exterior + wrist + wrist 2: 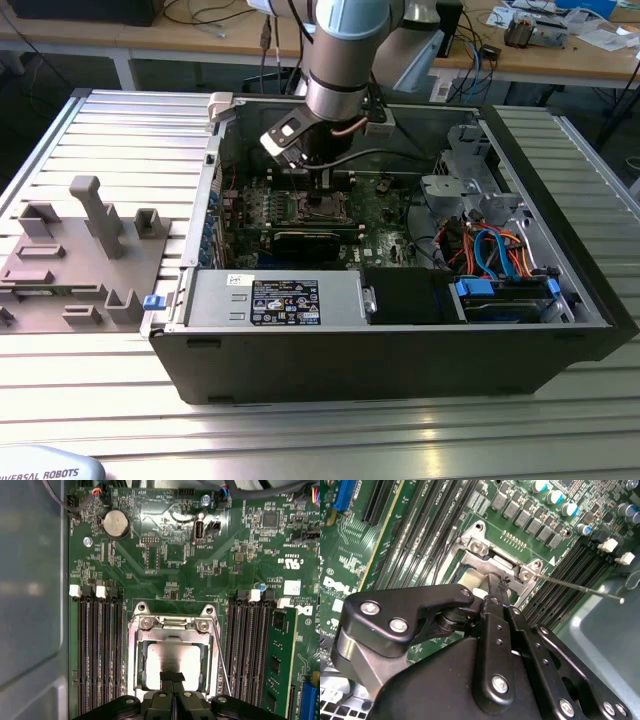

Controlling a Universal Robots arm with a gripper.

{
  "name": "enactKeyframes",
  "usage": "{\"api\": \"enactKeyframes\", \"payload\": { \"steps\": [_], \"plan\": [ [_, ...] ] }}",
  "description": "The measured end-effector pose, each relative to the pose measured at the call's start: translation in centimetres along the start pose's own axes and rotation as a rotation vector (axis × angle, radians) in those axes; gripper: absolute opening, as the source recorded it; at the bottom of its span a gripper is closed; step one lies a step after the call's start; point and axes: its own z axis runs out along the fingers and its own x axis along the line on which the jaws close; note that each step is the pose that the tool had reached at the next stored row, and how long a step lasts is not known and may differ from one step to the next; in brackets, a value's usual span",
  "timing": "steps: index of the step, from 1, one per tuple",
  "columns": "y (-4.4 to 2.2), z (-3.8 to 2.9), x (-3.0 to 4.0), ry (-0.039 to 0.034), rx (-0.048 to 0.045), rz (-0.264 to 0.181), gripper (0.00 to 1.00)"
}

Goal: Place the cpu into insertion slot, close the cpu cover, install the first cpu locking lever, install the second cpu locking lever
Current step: 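Close the cpu cover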

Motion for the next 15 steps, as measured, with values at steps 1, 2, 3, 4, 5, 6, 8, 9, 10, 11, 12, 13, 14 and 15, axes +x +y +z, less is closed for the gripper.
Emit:
{"api": "enactKeyframes", "payload": {
  "steps": [1,2,3,4,5,6,8,9,10,11,12,13,14,15],
  "plan": [
    [-0.07,0.05,0.0,-0.0001,0.0,0.0,0.11],
    [-0.14,0.11,0.0,0.0,-0.0001,0.0,0.11],
    [-0.23,0.2,0.0,-0.0001,-0.0001,0.0,0.11],
    [-0.29,0.26,0.0,-0.0004,0.0001,0.0,0.11],
    [-0.34,0.33,-0.01,-0.0006,0.0003,0.0,0.11],
    [-0.35,0.38,-0.01,-0.0007,0.0003,0.0,0.11],
    [-0.34,0.41,0.0,-0.0002,0.0001,0.0,0.11],
    [-0.28,0.4,-0.01,-0.0001,0.0004,0.0,0.11],
    [-0.08,0.38,-0.02,0.0,0.0,0.0,0.11],
    [0.19,0.33,-0.03,0.0002,0.0,0.0,0.11],
    [0.46,0.29,-0.03,0.0005,0.0003,0.0,0.11],
    [0.72,0.22,-0.04,0.0008,0.0007,0.0,0.11],
    [0.97,0.12,-0.04,0.0009,0.0013,0.0,0.11],
    [1.27,-0.06,-0.06,0.0,0.0029,0.0,0.11]
  ]
}}
